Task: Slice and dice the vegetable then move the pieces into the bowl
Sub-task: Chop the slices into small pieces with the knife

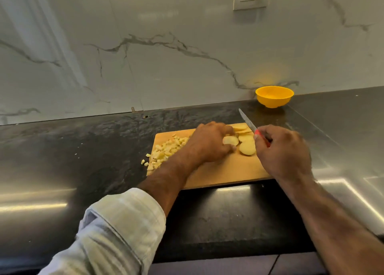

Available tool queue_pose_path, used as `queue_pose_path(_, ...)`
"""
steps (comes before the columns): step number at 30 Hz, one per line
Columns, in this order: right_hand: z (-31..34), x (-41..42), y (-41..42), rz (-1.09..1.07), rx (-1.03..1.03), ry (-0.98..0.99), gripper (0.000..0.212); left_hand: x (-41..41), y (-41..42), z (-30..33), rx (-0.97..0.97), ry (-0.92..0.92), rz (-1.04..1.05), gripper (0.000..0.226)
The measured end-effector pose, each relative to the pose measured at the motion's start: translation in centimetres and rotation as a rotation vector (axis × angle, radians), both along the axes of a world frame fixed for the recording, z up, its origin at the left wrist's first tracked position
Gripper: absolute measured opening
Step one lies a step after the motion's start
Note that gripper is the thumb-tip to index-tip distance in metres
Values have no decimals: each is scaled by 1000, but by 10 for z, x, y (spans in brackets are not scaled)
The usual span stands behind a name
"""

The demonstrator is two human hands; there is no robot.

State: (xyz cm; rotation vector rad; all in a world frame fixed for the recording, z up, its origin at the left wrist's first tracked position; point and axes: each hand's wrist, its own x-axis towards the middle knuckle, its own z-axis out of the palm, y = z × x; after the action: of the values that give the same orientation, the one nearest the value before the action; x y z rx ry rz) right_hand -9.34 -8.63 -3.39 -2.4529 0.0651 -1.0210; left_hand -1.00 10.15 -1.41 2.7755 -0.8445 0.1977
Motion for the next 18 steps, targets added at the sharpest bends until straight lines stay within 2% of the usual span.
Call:
queue_pose_path(6, 0, -1, 4, -13, -64, 40, 23, -2, -21, 1, 57, 11, 42, 39)
queue_pose_path(9, 0, -3, 7, -4, -98, 52, 24, -8, -12, 3, 18, -65, 27, 26)
queue_pose_path(12, 1, -6, 9, 24, -86, 49, 23, -11, 10, 2, -208, -137, 31, 24)
queue_pose_path(15, 1, -7, 9, 45, -77, 47, 24, -12, 35, 2, -524, -45, 37, 24)
queue_pose_path(18, 0, -7, 13, 71, -102, 65, 24, -9, 46, -1, -486, 118, 38, 28)
